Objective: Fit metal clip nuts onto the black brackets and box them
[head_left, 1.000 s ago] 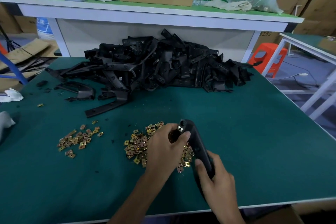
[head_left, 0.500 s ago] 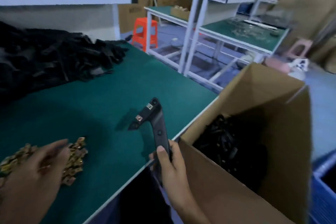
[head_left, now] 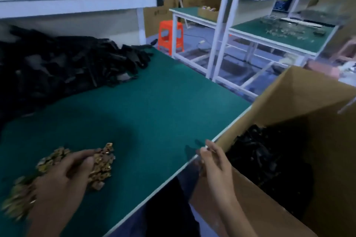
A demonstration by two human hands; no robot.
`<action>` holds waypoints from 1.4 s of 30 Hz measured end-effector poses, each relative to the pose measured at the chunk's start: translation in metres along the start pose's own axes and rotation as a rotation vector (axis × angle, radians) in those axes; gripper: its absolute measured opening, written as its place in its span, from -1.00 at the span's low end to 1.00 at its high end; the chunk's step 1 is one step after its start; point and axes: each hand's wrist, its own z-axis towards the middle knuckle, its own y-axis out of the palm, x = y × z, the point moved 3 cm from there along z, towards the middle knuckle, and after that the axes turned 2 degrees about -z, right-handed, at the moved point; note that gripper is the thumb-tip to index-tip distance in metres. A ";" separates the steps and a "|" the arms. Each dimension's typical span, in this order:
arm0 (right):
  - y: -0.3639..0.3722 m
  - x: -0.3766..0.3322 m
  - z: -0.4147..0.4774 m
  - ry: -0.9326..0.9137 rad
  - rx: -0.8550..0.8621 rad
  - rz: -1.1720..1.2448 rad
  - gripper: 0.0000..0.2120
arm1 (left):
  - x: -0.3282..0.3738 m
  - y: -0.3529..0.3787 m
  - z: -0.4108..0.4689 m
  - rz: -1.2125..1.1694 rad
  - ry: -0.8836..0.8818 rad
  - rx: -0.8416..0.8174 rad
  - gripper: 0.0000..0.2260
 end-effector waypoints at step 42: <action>0.170 0.000 -0.058 -0.354 -0.502 -0.457 -0.85 | -0.010 -0.083 0.015 -0.588 -0.260 0.077 -0.87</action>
